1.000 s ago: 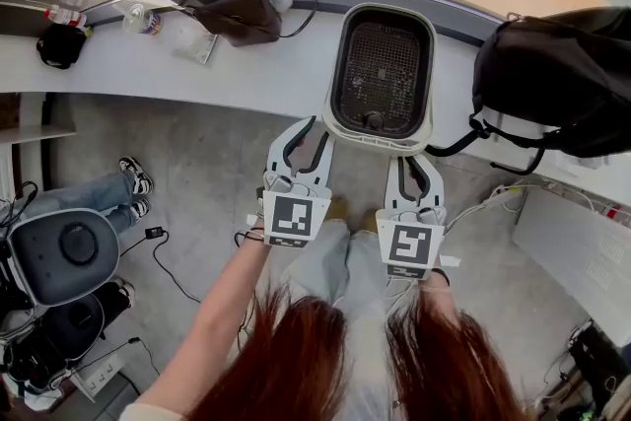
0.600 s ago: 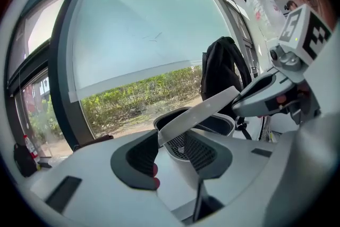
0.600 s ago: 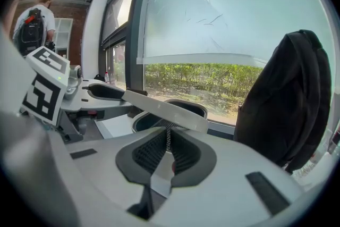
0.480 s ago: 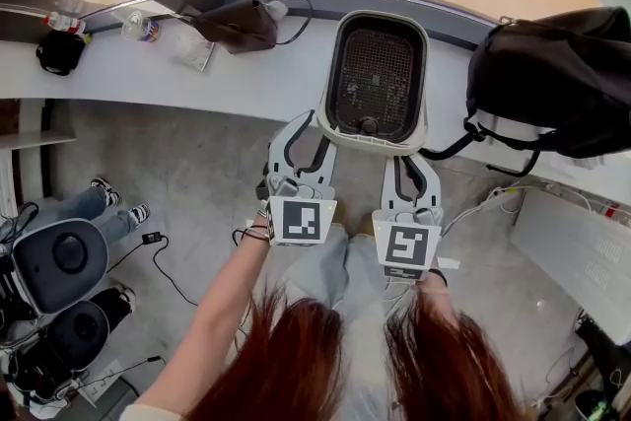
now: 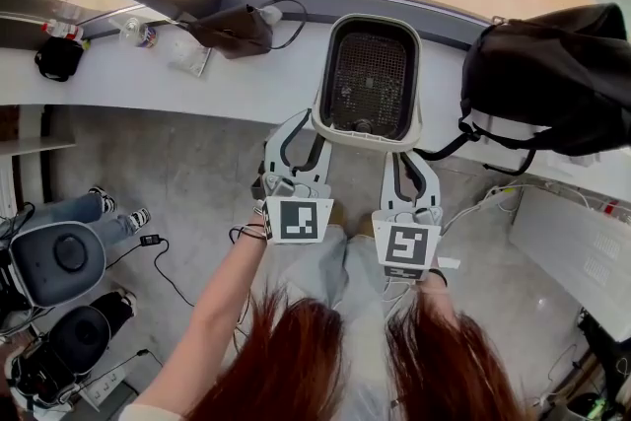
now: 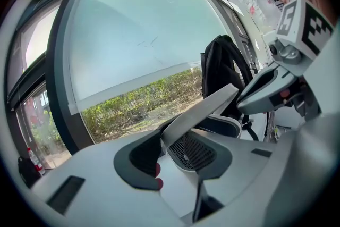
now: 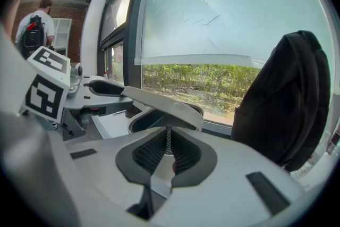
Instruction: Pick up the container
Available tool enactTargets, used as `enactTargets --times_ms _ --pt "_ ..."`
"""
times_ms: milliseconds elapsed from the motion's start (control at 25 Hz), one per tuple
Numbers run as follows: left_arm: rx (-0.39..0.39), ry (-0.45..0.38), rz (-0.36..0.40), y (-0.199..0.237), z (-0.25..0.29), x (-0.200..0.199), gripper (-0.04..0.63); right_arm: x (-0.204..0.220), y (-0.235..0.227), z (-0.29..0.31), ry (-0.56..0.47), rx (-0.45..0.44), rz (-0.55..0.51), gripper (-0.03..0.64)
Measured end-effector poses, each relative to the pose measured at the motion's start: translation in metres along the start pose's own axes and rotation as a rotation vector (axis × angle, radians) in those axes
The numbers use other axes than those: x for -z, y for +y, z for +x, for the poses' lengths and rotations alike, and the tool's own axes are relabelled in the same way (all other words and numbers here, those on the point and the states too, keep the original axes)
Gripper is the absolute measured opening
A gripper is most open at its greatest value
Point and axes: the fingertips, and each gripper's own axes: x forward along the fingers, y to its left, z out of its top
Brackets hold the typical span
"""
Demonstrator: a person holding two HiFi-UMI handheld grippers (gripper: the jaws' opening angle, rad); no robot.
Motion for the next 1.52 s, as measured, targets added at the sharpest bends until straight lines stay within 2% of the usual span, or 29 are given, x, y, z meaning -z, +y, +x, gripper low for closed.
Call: enactTargets --times_ms 200,320,480,600,640,1040,1240,1520 --pt "0.008 0.0 -0.006 0.004 0.003 -0.005 0.138 0.002 -0.004 -0.005 0.018 0.008 0.012 0.023" --pt "0.012 0.013 -0.035 0.007 0.004 -0.005 0.137 -0.001 -0.006 -0.009 0.013 0.011 0.022 0.023" --pt "0.018 -0.006 -0.037 0.009 0.008 -0.011 0.13 -0.004 -0.014 -0.011 0.006 0.041 0.006 0.026" --pt "0.036 0.022 -0.045 0.007 0.008 -0.006 0.13 -0.007 -0.017 -0.012 0.001 0.036 0.022 0.094" --pt "0.037 0.022 -0.046 0.008 0.008 -0.007 0.13 -0.009 -0.018 -0.013 -0.004 0.039 0.023 0.098" --pt "0.018 0.005 -0.035 0.015 0.011 -0.019 0.13 -0.03 -0.034 -0.005 -0.022 0.093 -0.11 0.127" --pt "0.026 0.006 -0.006 0.017 0.012 -0.023 0.13 -0.033 -0.036 0.002 -0.023 0.097 -0.15 0.164" --pt "0.018 -0.03 -0.019 0.019 0.016 -0.028 0.127 -0.04 -0.039 0.011 -0.013 0.119 -0.232 0.175"
